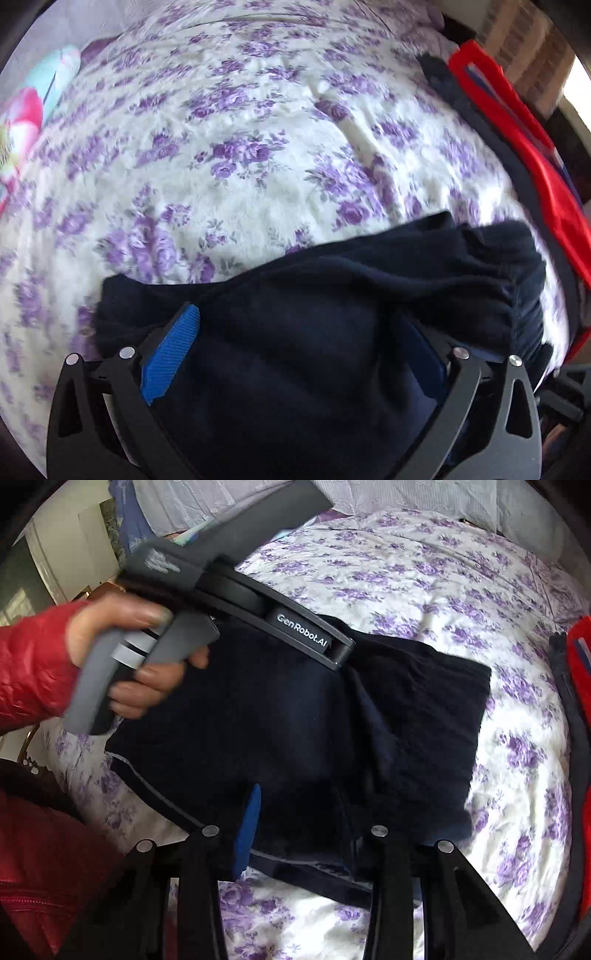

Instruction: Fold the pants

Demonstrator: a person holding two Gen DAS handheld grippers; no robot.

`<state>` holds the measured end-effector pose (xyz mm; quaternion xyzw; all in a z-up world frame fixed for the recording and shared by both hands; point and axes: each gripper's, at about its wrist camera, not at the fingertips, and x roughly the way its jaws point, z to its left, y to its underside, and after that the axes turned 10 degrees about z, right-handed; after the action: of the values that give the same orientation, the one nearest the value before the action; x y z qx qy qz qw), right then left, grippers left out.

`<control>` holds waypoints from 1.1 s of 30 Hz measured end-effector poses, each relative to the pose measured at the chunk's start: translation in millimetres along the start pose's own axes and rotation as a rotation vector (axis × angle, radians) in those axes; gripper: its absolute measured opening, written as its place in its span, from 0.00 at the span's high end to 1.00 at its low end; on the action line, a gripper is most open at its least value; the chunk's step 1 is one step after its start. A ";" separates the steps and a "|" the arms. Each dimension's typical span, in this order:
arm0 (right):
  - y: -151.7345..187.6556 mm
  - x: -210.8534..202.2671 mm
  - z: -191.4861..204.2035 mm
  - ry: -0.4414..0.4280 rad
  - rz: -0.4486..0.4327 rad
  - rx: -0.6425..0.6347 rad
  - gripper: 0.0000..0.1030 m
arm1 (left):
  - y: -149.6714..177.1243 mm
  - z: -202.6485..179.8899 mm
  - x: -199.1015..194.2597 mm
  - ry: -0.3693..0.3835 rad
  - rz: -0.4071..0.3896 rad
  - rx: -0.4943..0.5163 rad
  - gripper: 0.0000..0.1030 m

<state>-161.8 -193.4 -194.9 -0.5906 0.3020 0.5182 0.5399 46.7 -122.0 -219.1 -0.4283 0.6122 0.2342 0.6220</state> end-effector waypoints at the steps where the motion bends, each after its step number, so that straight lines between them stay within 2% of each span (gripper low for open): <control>1: 0.6 -0.4 0.1 -0.001 -0.002 -0.002 0.61 | -1.2 1.7 -0.7 0.006 0.002 -0.006 0.04; 5: 2.0 2.2 0.3 -0.007 -0.017 -0.006 0.60 | 1.1 1.5 -15.6 -0.021 -0.006 -0.021 0.04; 9: 1.4 2.7 -3.6 -0.031 -0.036 -0.011 0.58 | 19.3 27.9 -51.9 0.041 -0.096 -0.102 0.04; 11: 0.1 4.7 -6.7 -0.037 -0.051 -0.018 0.57 | 32.5 48.5 -59.6 0.053 -0.101 -0.171 0.04; 14: 1.2 5.8 -8.6 -0.044 -0.063 -0.020 0.56 | 58.6 82.9 -57.1 0.099 -0.074 -0.290 0.05; 15: 3.9 5.2 -8.9 -0.051 -0.069 -0.015 0.55 | 74.0 98.3 -54.2 0.141 -0.051 -0.354 0.05; 18: 7.7 4.3 -7.4 -0.076 -0.099 -0.009 0.45 | 110.7 116.0 -42.0 0.220 0.009 -0.470 0.05; 19: 7.5 4.6 -6.3 -0.084 -0.102 -0.007 0.38 | 119.6 116.5 -35.8 0.242 0.035 -0.482 0.05; 20: 6.8 5.3 -3.4 -0.092 -0.100 -0.009 0.28 | 126.0 114.2 -30.8 0.263 0.056 -0.477 0.05; 22: 3.4 7.4 6.2 -0.074 -0.083 -0.037 0.16 | 128.2 98.7 -31.8 0.247 0.062 -0.381 0.05; 24: -1.8 7.7 14.8 -0.023 -0.054 -0.051 0.14 | 126.9 78.0 -34.8 0.267 0.067 -0.258 0.05; 25: -4.5 4.2 16.9 -0.021 -0.041 -0.038 0.14 | 126.5 64.3 -35.1 0.254 0.071 -0.185 0.05; 26: -5.6 -5.7 14.4 -0.046 -0.058 0.007 0.14 | 126.2 55.5 -33.8 0.230 0.075 -0.141 0.05; 27: -5.3 -18.5 6.9 -0.080 -0.109 0.059 0.14 | 127.7 42.3 -29.5 0.167 0.083 -0.076 0.04; 28: -3.9 -30.2 -1.4 -0.098 -0.159 0.103 0.14 | 130.1 37.3 -27.2 0.139 0.076 -0.054 0.04; 30: 1.0 -57.2 -28.2 -0.105 -0.263 0.226 0.08 | 133.2 40.7 -25.1 0.169 0.057 -0.079 0.04; 31: 3.2 -62.7 -40.5 -0.113 -0.280 0.270 0.03 | 133.6 43.6 -24.4 0.185 0.056 -0.095 0.04; 33: 7.6 -64.4 -74.0 -0.158 -0.276 0.372 0.03 | 132.3 43.8 -23.8 0.190 0.047 -0.111 0.04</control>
<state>-165.7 -278.6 -145.8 -0.4743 0.2654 0.4199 0.7268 -40.0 -11.3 -233.9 -0.4679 0.6645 0.2403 0.5308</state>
